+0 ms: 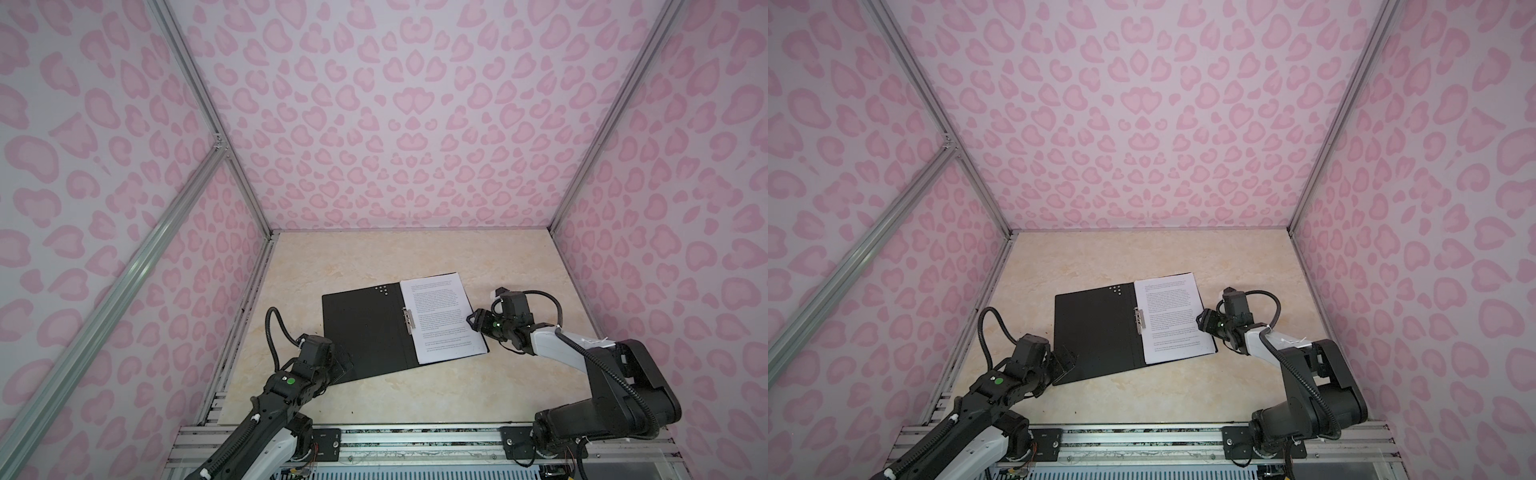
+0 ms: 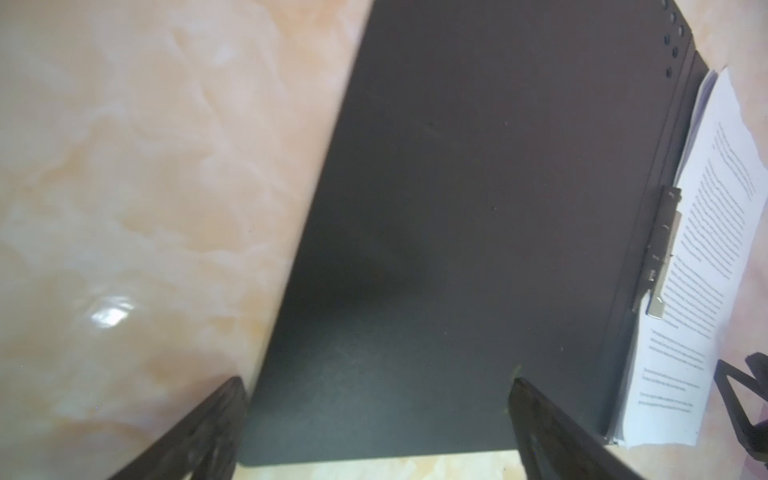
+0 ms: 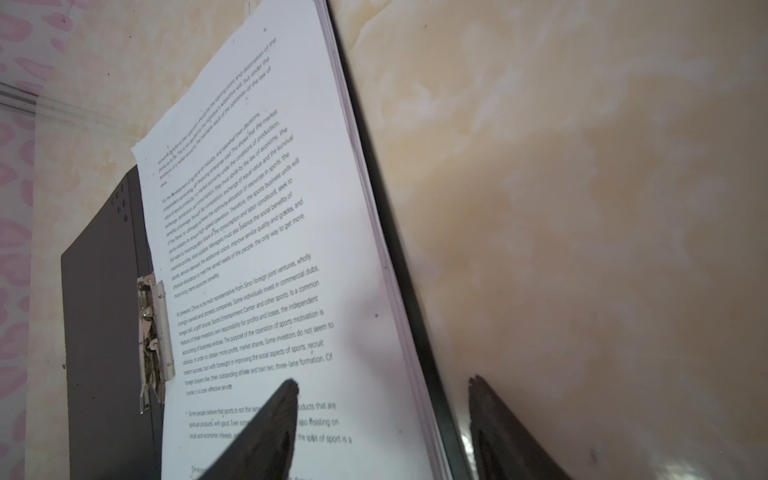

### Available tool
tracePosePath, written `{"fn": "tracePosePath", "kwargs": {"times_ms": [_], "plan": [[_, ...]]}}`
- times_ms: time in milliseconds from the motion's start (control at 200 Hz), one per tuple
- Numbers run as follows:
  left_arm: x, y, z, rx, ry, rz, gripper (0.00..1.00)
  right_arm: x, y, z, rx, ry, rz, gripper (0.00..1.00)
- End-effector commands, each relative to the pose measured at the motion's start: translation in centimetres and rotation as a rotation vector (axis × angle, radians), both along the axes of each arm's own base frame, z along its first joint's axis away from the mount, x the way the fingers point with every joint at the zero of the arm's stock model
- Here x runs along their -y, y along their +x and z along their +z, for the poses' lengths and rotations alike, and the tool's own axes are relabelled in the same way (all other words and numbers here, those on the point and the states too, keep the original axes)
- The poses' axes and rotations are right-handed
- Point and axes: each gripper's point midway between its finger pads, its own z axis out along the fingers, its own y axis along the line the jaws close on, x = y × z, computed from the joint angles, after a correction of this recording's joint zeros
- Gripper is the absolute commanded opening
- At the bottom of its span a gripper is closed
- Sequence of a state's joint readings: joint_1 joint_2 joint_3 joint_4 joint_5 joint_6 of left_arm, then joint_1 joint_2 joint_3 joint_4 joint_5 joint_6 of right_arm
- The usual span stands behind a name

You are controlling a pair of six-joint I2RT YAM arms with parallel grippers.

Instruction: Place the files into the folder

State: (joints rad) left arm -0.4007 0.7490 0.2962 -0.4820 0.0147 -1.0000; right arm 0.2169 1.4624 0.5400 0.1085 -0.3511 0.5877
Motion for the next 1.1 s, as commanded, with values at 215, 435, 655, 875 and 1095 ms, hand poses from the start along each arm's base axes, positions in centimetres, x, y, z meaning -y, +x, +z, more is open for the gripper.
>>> {"fn": "tracePosePath", "kwargs": {"times_ms": [215, 435, 655, 875, 1095], "plan": [[2.2, -1.2, -1.3, -0.106, -0.097, -0.026, 0.96, -1.4, -1.2, -2.0, -0.088, 0.072, 0.041, 0.63], [5.7, 1.5, 2.6, 0.063, -0.285, -0.105, 0.96, -1.7, -1.3, -2.1, -0.093, 0.093, 0.053, 0.62], [6.9, 2.9, 7.1, 0.190, -0.354, -0.148, 0.96, -1.9, -1.3, -1.8, -0.087, 0.103, 0.058, 0.62], [7.6, 3.3, 11.5, 0.304, -0.417, -0.180, 0.96, -2.0, -1.3, -1.7, -0.085, 0.113, 0.059, 0.62], [8.9, 3.5, 15.4, 0.387, -0.443, -0.263, 0.96, -2.2, -1.4, -1.7, -0.086, 0.123, 0.064, 0.62]]}}
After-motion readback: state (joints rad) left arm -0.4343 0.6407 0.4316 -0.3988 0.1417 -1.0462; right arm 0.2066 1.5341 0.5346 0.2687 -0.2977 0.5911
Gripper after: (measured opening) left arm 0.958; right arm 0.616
